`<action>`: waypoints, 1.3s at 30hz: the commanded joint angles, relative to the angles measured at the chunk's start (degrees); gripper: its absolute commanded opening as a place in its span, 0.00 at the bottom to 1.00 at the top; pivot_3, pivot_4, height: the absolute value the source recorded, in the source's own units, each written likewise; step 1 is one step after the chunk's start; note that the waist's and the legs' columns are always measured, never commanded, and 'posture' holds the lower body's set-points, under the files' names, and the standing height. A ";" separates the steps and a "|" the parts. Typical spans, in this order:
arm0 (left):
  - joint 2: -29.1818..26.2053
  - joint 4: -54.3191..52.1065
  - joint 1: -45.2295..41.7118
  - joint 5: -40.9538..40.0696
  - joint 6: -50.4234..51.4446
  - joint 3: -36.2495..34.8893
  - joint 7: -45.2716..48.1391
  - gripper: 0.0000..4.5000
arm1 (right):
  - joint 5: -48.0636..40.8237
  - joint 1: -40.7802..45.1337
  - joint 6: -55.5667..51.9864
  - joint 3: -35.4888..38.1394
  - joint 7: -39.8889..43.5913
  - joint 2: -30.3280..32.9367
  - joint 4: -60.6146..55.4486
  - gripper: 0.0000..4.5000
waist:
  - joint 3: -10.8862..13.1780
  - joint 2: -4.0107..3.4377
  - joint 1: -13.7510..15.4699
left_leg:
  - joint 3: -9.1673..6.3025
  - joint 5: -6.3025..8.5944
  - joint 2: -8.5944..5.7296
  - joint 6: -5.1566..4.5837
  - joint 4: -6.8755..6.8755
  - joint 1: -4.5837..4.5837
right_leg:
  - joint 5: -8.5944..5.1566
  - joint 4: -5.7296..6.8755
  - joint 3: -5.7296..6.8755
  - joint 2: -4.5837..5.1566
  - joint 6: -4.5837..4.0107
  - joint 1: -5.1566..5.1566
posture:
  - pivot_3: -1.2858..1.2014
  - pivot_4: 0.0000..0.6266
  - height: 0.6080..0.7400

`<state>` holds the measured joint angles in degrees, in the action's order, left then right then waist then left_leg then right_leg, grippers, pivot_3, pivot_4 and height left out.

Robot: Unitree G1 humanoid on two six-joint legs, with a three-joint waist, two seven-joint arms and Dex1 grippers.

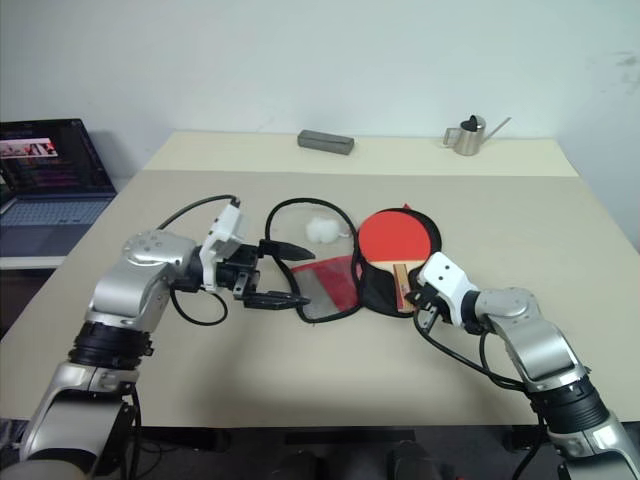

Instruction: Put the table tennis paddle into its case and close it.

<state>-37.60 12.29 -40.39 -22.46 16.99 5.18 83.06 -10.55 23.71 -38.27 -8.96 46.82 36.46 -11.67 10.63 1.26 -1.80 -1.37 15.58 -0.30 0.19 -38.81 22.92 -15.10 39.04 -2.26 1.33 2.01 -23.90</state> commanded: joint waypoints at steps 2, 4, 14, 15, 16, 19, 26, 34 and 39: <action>-0.22 -0.49 -0.18 -1.33 0.92 -3.65 -3.52 1.00 | -7.17 2.63 -5.06 8.26 1.40 1.76 -6.15 0.01 | 0.00 0.00 -0.03 | -0.01 0.00 0.01 0.00 0.00 0.00 | 0.00 0.00 0.00 0.00 0.00 0.00 | 0.52 0.24 1.00; -0.28 -0.87 0.33 -1.90 2.02 -4.27 -4.36 1.00 | -9.47 3.12 -7.16 9.92 1.82 2.76 -8.13 0.01 | 0.00 0.00 -0.04 | -0.01 0.00 0.01 0.00 0.00 -0.01 | 0.00 0.01 -0.01 0.00 0.00 0.00 | 0.52 0.24 1.00; -2.57 3.83 2.22 0.53 0.82 -7.70 -11.23 1.00 | -13.67 7.88 -10.63 10.19 3.99 7.50 -7.76 0.01 | 0.00 0.00 -0.11 | -0.03 0.00 0.02 0.00 -0.01 -0.05 | 0.02 0.02 0.01 0.02 -0.03 0.03 | 0.52 0.24 1.00; -2.56 4.99 2.12 1.23 -0.06 -8.02 -12.41 1.00 | -13.58 8.75 -10.44 9.86 4.04 7.62 -7.17 0.01 | 0.00 0.00 -0.06 | -0.05 0.00 0.02 0.00 -0.01 -0.05 | 0.02 0.02 0.02 0.02 -0.03 0.04 | 0.52 0.24 1.00; -2.60 5.93 2.18 1.94 -0.82 -8.17 -13.45 1.00 | -13.49 9.66 -10.15 9.57 4.17 7.76 -6.63 0.01 | 0.00 0.00 0.00 | -0.05 0.00 0.02 0.00 -0.01 -0.06 | 0.02 0.01 0.03 0.02 -0.03 0.05 | 0.52 0.24 1.00; -2.92 8.68 2.36 4.07 -2.98 -8.40 -15.88 1.00 | -13.49 11.71 -9.94 8.77 4.30 7.69 -5.89 0.01 | 0.00 0.00 0.07 | -0.05 0.00 0.01 0.00 -0.01 -0.02 | 0.02 -0.03 0.05 0.04 -0.03 0.04 | 0.52 0.24 1.00; -3.43 15.94 1.92 8.55 -5.70 -8.44 -21.58 1.00 | -13.79 13.16 -9.26 7.57 5.29 7.67 -5.70 0.01 | 0.00 0.00 0.07 | -0.06 0.00 0.01 0.00 0.00 -0.01 | 0.02 -0.03 0.04 0.06 -0.03 0.03 | 0.52 0.24 1.00; -3.75 23.07 -0.79 11.44 -8.28 -7.64 -23.62 0.57 | -14.36 12.97 -9.94 7.43 4.92 7.37 -7.07 0.00 | 0.00 0.00 0.10 | -0.06 0.00 0.01 0.00 0.00 0.00 | 0.02 -0.03 0.04 0.08 -0.03 0.03 | 0.52 0.24 1.00; -1.21 33.23 -6.67 16.03 -10.98 -4.99 -25.91 0.16 | -14.97 12.88 -10.54 7.76 5.14 7.91 -8.15 0.00 | 0.00 0.00 0.12 | -0.05 0.00 -0.01 0.00 0.00 0.00 | 0.03 -0.02 0.10 0.06 -0.02 0.03 | 0.52 0.24 1.00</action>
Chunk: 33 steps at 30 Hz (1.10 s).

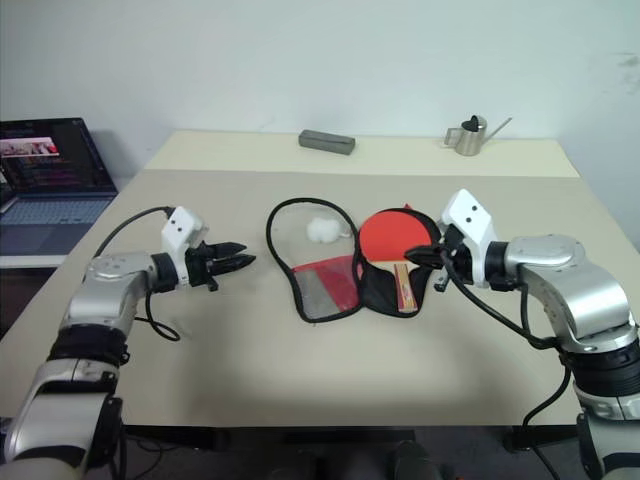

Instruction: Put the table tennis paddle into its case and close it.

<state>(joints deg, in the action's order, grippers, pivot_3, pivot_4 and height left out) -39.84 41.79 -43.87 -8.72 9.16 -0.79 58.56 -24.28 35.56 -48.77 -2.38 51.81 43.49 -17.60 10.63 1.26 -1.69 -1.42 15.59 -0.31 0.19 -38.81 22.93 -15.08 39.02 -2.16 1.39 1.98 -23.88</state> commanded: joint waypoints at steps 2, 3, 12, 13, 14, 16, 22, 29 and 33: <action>2.25 7.77 -5.34 4.46 -5.56 2.30 -2.35 0.01 | -1.90 0.93 -0.22 1.37 0.85 1.34 -3.01 0.00 | 0.00 0.00 0.06 | 0.00 0.00 -0.02 0.00 0.00 0.01 | 0.00 -0.01 0.01 0.00 0.01 0.00 | 0.52 0.24 1.00; 2.84 9.83 -6.36 5.43 -7.03 2.77 -2.82 0.01 | -2.23 0.80 -0.12 1.43 1.30 1.64 -3.42 0.00 | 0.00 0.00 0.07 | 0.00 0.00 -0.02 0.00 -0.01 0.02 | 0.01 -0.01 0.01 0.01 0.01 0.00 | 0.52 0.24 1.00; 6.74 24.27 -13.34 10.06 -14.64 4.38 -4.27 0.01 | -4.64 0.60 0.67 3.17 3.10 3.96 -5.25 0.00 | 0.00 0.01 -0.03 | 0.03 0.00 -0.02 0.00 0.00 0.06 | 0.01 0.01 -0.01 0.00 0.01 -0.08 | 0.52 0.24 1.00; 7.03 25.19 -13.78 10.26 -14.95 4.29 -4.23 0.01 | -5.04 0.79 0.67 3.42 3.33 4.11 -5.30 0.00 | 0.00 0.01 -0.03 | 0.04 0.00 -0.02 0.00 0.00 0.06 | 0.01 0.01 -0.01 0.00 0.01 -0.09 | 0.52 0.24 1.00; 7.23 26.00 -14.16 10.54 -15.34 4.22 -4.34 0.01 | -5.30 0.94 0.98 3.51 3.58 4.24 -5.26 0.00 | 0.00 0.01 -0.03 | 0.04 0.00 -0.02 0.00 0.00 0.07 | 0.01 0.01 -0.01 0.00 0.01 -0.09 | 0.52 0.24 1.00; 8.20 27.44 -14.94 9.83 -15.76 3.20 -3.72 0.01 | -5.63 1.16 1.78 3.82 4.20 4.56 -5.00 0.00 | 0.00 0.01 -0.03 | 0.04 0.00 -0.02 0.00 0.00 0.07 | 0.01 0.01 -0.01 0.00 0.01 -0.09 | 0.52 0.24 1.00; 11.08 29.28 -15.95 7.52 -17.81 0.07 -2.14 0.01 | -5.20 0.74 2.81 3.76 4.50 5.47 -4.16 0.00 | 0.00 0.01 0.05 | 0.03 0.00 -0.02 0.00 0.00 0.08 | 0.01 0.01 0.00 0.00 0.02 -0.09 | 0.52 0.24 1.00; 15.19 29.68 -21.22 5.78 -19.27 -2.88 0.25 0.01 | -6.56 -1.82 1.42 5.24 3.51 6.53 -6.42 0.00 | 0.02 0.05 0.17 | 0.02 0.00 -0.03 0.00 -0.01 0.12 | 0.01 0.00 0.01 0.00 0.02 -0.10 | 0.52 0.24 1.00; 16.95 30.31 -24.15 5.90 -19.18 -3.17 1.71 0.01 | -7.49 -3.02 0.51 6.49 2.57 7.39 -7.86 0.00 | 0.02 0.05 0.16 | 0.04 0.00 -0.04 0.00 -0.01 0.11 | 0.01 0.01 0.00 0.00 0.03 -0.10 | 0.52 0.24 1.00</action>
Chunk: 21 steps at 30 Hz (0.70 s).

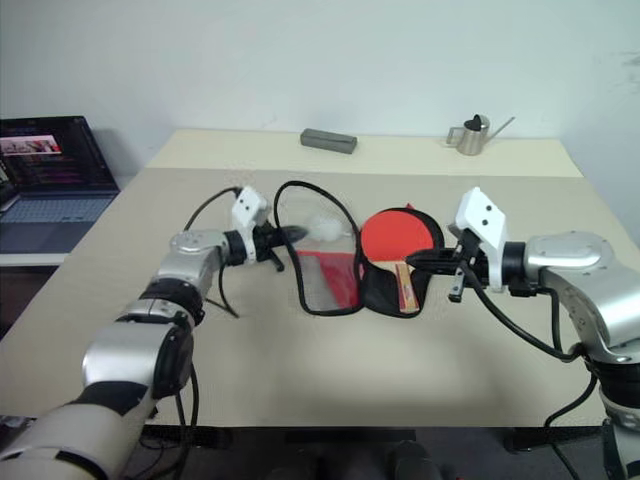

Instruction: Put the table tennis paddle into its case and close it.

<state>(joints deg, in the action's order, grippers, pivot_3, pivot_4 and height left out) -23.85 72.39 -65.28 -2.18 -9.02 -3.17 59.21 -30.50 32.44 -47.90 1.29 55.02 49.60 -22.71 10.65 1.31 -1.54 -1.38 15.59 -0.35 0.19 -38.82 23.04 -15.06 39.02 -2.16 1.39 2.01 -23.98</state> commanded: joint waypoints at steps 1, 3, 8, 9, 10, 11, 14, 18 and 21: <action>1.65 -0.08 -3.38 -0.28 -1.13 -0.52 1.33 0.01 | -1.53 -0.20 -0.67 3.25 -0.89 1.55 -3.13 0.00 | 0.00 0.00 0.00 | 0.00 0.00 0.00 0.00 0.00 0.00 | 0.00 0.00 0.00 0.00 0.00 0.00 | 0.52 0.24 1.00; 3.15 0.34 -4.46 0.49 -1.30 0.17 1.93 0.01 | -2.05 -0.77 -1.44 4.19 -1.34 2.15 -3.97 0.00 | 0.00 0.00 0.00 | 0.00 0.00 0.00 0.00 0.00 -0.01 | 0.00 0.00 0.00 -0.01 0.00 0.00 | 0.52 0.24 1.00; 7.25 1.48 -7.09 2.15 -1.60 1.38 2.80 0.01 | -4.20 -2.37 -4.20 7.88 -2.65 4.18 -6.08 0.00 | 0.01 0.02 0.03 | 0.01 0.00 -0.01 0.00 0.00 0.00 | 0.00 -0.01 -0.01 -0.02 0.01 0.00 | 0.52 0.24 1.00; 8.73 1.79 -7.78 2.64 -1.67 1.82 3.01 0.01 | -4.89 -2.91 -5.12 9.48 -2.94 4.84 -6.45 0.00 | 0.02 0.03 0.05 | 0.00 0.00 -0.01 0.00 0.00 0.01 | 0.00 0.00 0.00 -0.02 0.01 0.00 | 0.52 0.24 1.00; 9.95 2.02 -8.26 3.08 -1.70 2.22 3.31 0.01 | -5.43 -3.40 -5.89 10.80 -3.16 5.55 -6.84 0.00 | 0.02 0.03 0.10 | 0.00 0.00 -0.01 0.00 0.00 0.01 | 0.00 0.00 0.00 -0.02 0.01 0.00 | 0.52 0.24 1.00; 11.09 2.22 -8.62 3.50 -1.75 2.61 3.73 0.01 | -6.01 -3.95 -6.56 12.16 -3.25 6.37 -7.20 0.00 | 0.02 0.04 0.15 | -0.01 0.00 -0.02 0.00 0.00 0.01 | 0.00 -0.01 0.01 -0.02 0.01 0.00 | 0.52 0.24 1.00; 13.65 2.68 -9.10 4.62 -1.90 3.50 4.90 0.01 | -7.67 -5.80 -8.55 16.69 -3.48 8.89 -8.15 0.00 | 0.03 0.05 0.25 | 0.01 0.00 -0.03 0.00 0.00 0.02 | -0.01 -0.03 -0.01 -0.02 0.02 0.02 | 0.52 0.24 1.00; 16.68 3.12 -9.22 5.91 -1.88 4.41 5.91 0.01 | -10.26 -7.50 -10.83 22.90 -3.39 12.20 -8.84 0.00 | 0.03 0.04 0.05 | 0.04 0.00 -0.03 0.00 0.01 0.00 | -0.01 -0.01 -0.06 -0.03 0.02 0.01 | 0.52 0.24 1.00; 18.03 3.29 -9.16 6.36 -1.98 4.51 6.18 0.01 | -10.97 -7.67 -11.35 25.15 -4.14 13.90 -8.76 0.00 | 0.03 0.04 -0.08 | 0.06 0.00 0.00 -0.01 0.03 -0.04 | -0.01 0.02 -0.09 -0.07 0.02 0.02 | 0.52 0.24 1.00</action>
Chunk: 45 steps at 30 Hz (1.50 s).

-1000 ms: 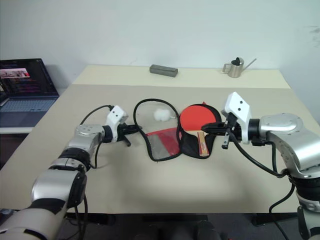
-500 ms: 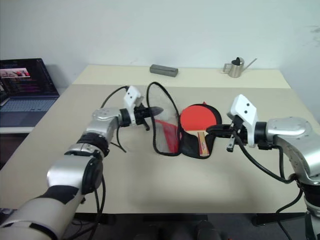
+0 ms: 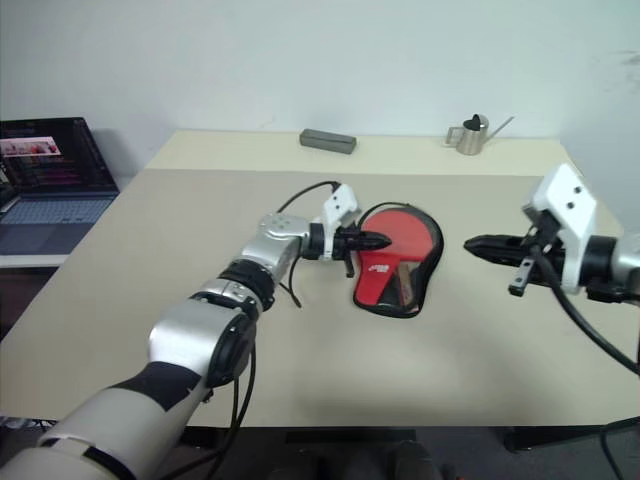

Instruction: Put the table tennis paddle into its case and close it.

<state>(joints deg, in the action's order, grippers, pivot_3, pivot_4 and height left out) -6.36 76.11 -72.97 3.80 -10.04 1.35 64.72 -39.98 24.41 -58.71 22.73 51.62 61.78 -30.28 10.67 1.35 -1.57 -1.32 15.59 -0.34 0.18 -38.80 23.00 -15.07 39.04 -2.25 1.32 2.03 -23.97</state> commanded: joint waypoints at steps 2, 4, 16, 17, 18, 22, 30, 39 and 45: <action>0.88 -0.41 -1.32 0.40 -1.03 0.04 0.93 0.01 | -1.87 0.24 -0.40 4.30 -1.32 2.04 -1.16 0.00 | 0.00 0.00 -0.13 | 0.00 0.00 0.01 0.00 0.00 0.00 | 0.00 0.00 -0.01 -0.01 0.00 0.00 | 0.52 0.24 1.00; 0.90 -0.53 -1.03 0.41 -1.23 0.11 1.48 0.01 | -2.21 -0.24 -0.13 4.43 -1.89 1.72 -1.16 0.00 | 0.00 0.00 -0.12 | 0.02 0.00 0.00 0.00 0.00 -0.01 | 0.00 0.00 -0.04 -0.02 0.00 0.00 | 0.52 0.24 1.00; -4.16 -5.57 0.22 -5.50 -3.42 -5.23 8.14 0.01 | 0.55 4.21 6.92 -5.55 -2.03 -0.24 5.32 0.00 | 0.00 0.00 -0.19 | 0.02 0.00 0.01 0.00 0.00 -0.01 | 0.01 0.01 -0.03 -0.02 0.01 -0.01 | 0.52 0.24 1.00; -5.14 -6.81 0.67 -6.48 -3.29 -5.85 9.10 0.01 | 1.02 4.78 7.52 -6.61 -2.22 -0.59 6.00 0.00 | 0.00 0.00 -0.22 | 0.02 0.00 0.01 0.00 -0.01 -0.01 | 0.01 0.00 -0.03 -0.02 0.01 0.00 | 0.52 0.24 1.00; -6.05 -8.29 1.25 -7.50 -2.90 -6.45 9.85 0.01 | 1.45 5.24 8.05 -7.38 -2.40 -1.08 6.82 0.00 | 0.00 0.00 -0.22 | 0.04 0.00 0.01 0.00 -0.01 -0.01 | 0.01 0.00 -0.05 -0.02 0.01 -0.01 | 0.52 0.24 1.00; -9.35 -15.83 4.96 -10.92 0.97 -7.52 11.85 0.01 | 2.68 5.82 9.58 -9.43 -2.43 -2.47 9.04 0.00 | 0.00 0.00 -0.19 | 0.03 0.00 0.03 0.00 -0.01 -0.01 | 0.01 0.00 -0.04 -0.01 0.01 -0.01 | 0.52 0.24 1.00; -18.34 -46.95 22.65 -16.12 16.91 -7.23 8.63 0.00 | 5.75 9.53 10.64 -13.55 -5.12 -6.89 15.97 0.28 | -0.01 -0.01 -0.19 | -0.01 -0.01 0.10 0.01 -0.03 -0.01 | 0.02 0.03 -0.07 0.00 -0.02 -0.03 | 0.52 0.24 1.00; -25.70 -60.81 31.05 -20.74 24.83 -8.67 4.53 0.00 | 10.87 13.15 9.99 -16.86 -8.34 -11.07 24.01 0.98 | -0.01 -0.02 0.07 | -0.06 -0.01 0.06 0.01 -0.06 -0.02 | 0.03 -0.02 -0.07 0.07 -0.03 0.05 | 0.52 0.24 1.00; -27.16 -64.35 32.24 -24.15 29.41 -7.46 5.84 0.00 | 10.38 13.24 5.76 -18.04 -9.69 -15.16 25.05 0.99 | -0.01 -0.02 0.00 | -0.07 -0.01 0.07 0.01 -0.06 -0.02 | 0.03 0.00 -0.05 0.06 -0.03 0.05 | 0.52 0.24 1.00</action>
<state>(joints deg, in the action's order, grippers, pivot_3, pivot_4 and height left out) -32.63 14.91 -40.00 -18.24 18.47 -6.16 69.79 -28.81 36.49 -51.81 4.23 42.52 47.14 -4.56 10.67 1.34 -1.57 -1.38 15.58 -0.28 0.20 -38.86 22.97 -15.04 39.04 -2.30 1.39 2.00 -23.92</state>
